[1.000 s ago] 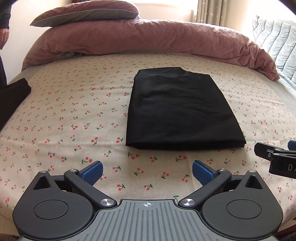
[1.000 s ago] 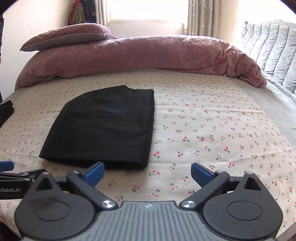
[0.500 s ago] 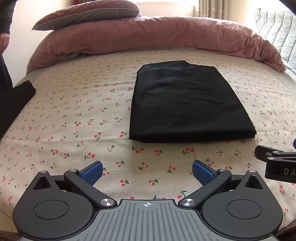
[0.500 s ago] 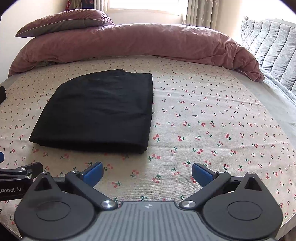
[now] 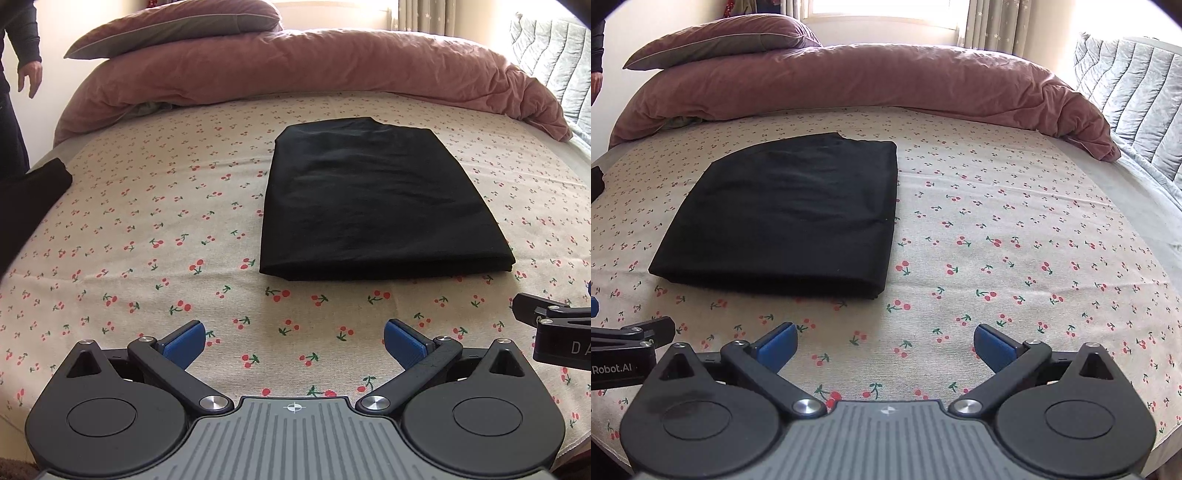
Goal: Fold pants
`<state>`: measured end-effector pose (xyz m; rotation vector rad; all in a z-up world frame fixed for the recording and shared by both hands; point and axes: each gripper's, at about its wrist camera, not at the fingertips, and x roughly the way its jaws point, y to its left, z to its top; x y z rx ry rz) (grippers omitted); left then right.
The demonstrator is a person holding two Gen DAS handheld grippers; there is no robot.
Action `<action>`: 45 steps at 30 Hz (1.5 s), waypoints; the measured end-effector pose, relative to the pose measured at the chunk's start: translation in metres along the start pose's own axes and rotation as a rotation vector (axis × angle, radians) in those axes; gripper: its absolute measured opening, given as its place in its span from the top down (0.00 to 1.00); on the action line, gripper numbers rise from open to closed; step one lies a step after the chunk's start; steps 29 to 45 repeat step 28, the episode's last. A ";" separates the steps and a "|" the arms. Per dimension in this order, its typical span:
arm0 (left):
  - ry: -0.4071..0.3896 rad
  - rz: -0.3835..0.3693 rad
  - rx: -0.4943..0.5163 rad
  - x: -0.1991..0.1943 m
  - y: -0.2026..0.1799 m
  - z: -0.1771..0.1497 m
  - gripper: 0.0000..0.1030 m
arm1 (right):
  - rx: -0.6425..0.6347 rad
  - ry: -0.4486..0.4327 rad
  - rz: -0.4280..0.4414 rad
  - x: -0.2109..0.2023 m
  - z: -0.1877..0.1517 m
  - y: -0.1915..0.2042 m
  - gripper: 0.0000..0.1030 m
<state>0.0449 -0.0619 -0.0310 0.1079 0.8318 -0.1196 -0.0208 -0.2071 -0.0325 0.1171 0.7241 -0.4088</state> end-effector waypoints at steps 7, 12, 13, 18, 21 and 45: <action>0.000 -0.006 0.002 -0.001 -0.001 0.000 0.00 | -0.002 0.004 0.000 0.001 -0.001 0.002 0.02; 0.008 -0.014 0.001 0.000 0.000 0.000 0.00 | -0.002 0.007 -0.001 0.002 -0.001 0.002 0.01; 0.009 -0.016 0.000 0.001 0.000 0.000 0.00 | -0.002 0.007 -0.002 0.002 -0.001 0.002 0.02; 0.012 -0.020 -0.003 0.002 0.000 0.000 0.00 | -0.006 0.009 -0.003 0.003 -0.001 0.002 0.01; 0.013 -0.023 -0.004 0.002 0.000 0.000 0.00 | -0.006 0.010 -0.003 0.003 -0.001 0.002 0.02; 0.007 -0.058 0.007 0.004 -0.005 0.002 0.00 | -0.001 0.012 0.002 0.003 -0.001 0.001 0.01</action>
